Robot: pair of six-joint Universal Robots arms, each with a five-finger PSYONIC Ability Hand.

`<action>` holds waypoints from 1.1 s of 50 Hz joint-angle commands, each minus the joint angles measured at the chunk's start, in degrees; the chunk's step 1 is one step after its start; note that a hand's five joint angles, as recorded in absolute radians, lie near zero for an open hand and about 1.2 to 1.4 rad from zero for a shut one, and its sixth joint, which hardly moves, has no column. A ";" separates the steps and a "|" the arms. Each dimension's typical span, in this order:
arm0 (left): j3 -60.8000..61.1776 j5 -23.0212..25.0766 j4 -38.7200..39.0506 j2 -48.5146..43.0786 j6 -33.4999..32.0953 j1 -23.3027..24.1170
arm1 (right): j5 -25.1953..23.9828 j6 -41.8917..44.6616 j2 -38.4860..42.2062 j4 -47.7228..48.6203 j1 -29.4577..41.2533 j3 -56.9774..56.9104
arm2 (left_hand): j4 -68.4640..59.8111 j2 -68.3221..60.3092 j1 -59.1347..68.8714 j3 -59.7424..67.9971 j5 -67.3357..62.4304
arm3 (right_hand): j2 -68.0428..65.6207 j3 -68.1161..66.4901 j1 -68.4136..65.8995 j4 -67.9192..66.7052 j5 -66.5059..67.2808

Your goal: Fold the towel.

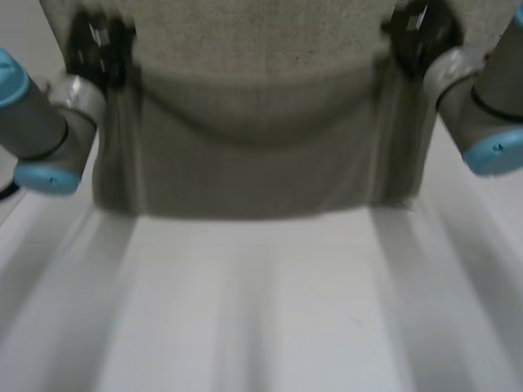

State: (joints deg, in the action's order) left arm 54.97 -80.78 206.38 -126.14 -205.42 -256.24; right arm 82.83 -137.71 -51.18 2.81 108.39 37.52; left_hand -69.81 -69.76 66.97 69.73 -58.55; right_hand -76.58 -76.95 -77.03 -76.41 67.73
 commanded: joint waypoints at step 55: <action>44.08 -0.96 10.09 5.47 -1.74 -3.30 | -2.85 -10.83 -7.09 5.10 -6.79 51.78 | -10.19 -10.24 13.03 10.27 -11.45 | 25.45 25.83 25.90 25.28 -26.61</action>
State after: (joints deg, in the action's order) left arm 98.56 -81.72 216.32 -121.24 -207.30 -259.13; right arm 78.40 -148.09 -58.36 8.20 102.62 89.66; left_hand -69.81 -69.77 66.97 69.74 -58.55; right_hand -53.44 -52.92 -52.06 -52.86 42.00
